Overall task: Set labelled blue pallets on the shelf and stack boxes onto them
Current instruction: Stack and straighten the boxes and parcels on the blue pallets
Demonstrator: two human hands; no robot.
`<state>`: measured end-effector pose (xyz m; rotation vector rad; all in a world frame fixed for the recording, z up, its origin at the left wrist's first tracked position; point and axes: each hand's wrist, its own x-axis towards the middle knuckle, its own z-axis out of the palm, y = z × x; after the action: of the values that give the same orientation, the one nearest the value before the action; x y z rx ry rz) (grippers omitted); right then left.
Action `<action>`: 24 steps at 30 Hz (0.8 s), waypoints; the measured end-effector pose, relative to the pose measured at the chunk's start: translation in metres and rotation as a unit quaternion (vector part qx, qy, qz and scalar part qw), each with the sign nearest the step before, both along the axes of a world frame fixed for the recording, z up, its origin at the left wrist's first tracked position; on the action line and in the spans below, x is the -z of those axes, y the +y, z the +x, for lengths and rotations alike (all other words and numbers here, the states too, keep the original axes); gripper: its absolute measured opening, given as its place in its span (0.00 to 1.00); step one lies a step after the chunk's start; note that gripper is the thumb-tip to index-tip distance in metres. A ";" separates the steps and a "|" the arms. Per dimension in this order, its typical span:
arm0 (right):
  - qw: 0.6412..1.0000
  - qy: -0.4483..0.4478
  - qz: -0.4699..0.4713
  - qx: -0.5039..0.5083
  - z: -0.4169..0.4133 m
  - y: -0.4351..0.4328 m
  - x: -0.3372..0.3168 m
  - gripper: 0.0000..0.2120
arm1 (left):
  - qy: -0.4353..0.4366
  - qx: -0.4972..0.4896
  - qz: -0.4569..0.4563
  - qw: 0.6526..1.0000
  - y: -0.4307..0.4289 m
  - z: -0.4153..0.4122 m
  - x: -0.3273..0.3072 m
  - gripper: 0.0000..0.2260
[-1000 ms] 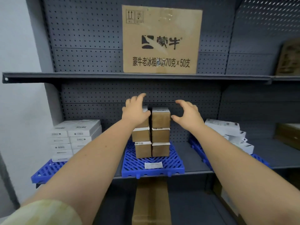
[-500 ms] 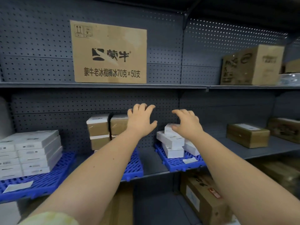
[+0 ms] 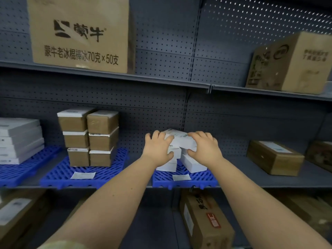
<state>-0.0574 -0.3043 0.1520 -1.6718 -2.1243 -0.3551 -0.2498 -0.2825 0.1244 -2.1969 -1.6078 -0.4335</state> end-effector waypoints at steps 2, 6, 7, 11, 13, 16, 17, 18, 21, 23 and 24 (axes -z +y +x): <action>1.000 0.000 -0.016 -0.003 0.011 0.016 0.014 0.28 | 0.009 -0.005 -0.015 1.000 0.013 0.011 0.012 0.26; 1.000 -0.016 -0.020 -0.004 0.026 0.057 0.024 0.29 | 0.028 -0.016 -0.023 0.999 0.052 0.024 0.020 0.27; 0.999 -0.043 -0.019 0.001 0.029 0.070 0.026 0.30 | 0.030 -0.020 -0.024 0.999 0.065 0.027 0.020 0.27; 0.990 -0.124 -0.053 0.038 0.032 0.124 0.036 0.36 | 0.026 -0.030 -0.032 0.999 0.115 0.033 0.025 0.29; 0.990 -0.099 -0.092 0.049 0.034 0.151 0.035 0.39 | 0.022 -0.027 -0.032 0.999 0.138 0.033 0.029 0.29; 0.988 -0.078 -0.119 0.051 0.040 0.184 0.037 0.40 | 0.029 -0.009 -0.029 0.999 0.168 0.028 0.037 0.26; 0.988 -0.080 -0.121 0.047 0.043 0.191 0.042 0.41 | 0.027 0.000 -0.031 0.999 0.176 0.026 0.040 0.25; 0.989 -0.074 -0.121 0.040 0.045 0.196 0.048 0.41 | 0.022 0.008 -0.029 0.999 0.183 0.024 0.044 0.25; 0.994 0.018 -0.105 0.000 0.053 0.207 0.068 0.40 | -0.009 0.031 -0.014 0.999 0.191 0.025 0.055 0.29; 0.990 0.097 -0.092 -0.034 0.057 0.212 0.079 0.38 | -0.037 0.039 -0.012 0.998 0.194 0.031 0.057 0.29; 0.986 0.133 -0.089 -0.048 0.058 0.215 0.083 0.37 | -0.050 0.035 -0.013 0.998 0.196 0.035 0.058 0.28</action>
<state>0.0008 -0.0895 0.0693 -1.6015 -2.0732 0.0873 -0.2144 -0.0868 0.0667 -2.2905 -1.5991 -0.5531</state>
